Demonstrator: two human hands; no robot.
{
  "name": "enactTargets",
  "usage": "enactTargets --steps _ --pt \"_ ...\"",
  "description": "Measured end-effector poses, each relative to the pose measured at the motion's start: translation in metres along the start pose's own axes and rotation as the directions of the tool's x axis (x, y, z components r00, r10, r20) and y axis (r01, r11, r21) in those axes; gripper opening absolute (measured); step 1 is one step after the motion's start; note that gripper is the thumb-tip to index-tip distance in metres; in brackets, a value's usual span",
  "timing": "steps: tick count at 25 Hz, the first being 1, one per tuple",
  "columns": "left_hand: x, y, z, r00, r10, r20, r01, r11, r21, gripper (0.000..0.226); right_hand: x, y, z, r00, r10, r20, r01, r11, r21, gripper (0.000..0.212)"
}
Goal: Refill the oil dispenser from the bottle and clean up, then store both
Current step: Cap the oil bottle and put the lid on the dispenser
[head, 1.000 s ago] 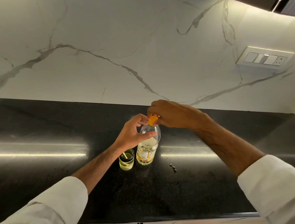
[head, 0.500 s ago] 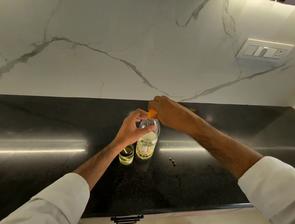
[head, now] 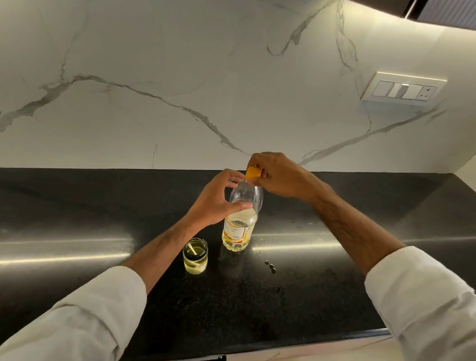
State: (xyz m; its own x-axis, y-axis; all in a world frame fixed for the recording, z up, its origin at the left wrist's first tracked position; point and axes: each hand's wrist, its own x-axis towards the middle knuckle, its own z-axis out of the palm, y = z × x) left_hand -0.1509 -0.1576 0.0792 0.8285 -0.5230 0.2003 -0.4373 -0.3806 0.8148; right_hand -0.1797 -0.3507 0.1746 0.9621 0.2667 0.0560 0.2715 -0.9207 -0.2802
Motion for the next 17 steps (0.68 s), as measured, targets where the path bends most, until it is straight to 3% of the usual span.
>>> enactTargets --steps 8,14,17 --pt "0.009 -0.001 0.032 1.000 -0.016 -0.008 0.016 1.000 -0.006 0.059 -0.005 0.018 0.006 0.994 0.086 0.060 -0.086 0.996 -0.014 0.031" --pt "0.002 -0.005 0.024 1.000 -0.011 0.029 0.011 1.000 0.001 0.070 -0.014 0.017 -0.001 0.992 0.100 0.082 -0.091 0.990 -0.106 0.056" --pt "-0.018 -0.012 0.001 0.999 -0.038 -0.035 0.038 0.999 0.001 0.056 -0.018 0.000 -0.002 0.997 0.005 -0.079 -0.023 0.973 -0.230 0.053"
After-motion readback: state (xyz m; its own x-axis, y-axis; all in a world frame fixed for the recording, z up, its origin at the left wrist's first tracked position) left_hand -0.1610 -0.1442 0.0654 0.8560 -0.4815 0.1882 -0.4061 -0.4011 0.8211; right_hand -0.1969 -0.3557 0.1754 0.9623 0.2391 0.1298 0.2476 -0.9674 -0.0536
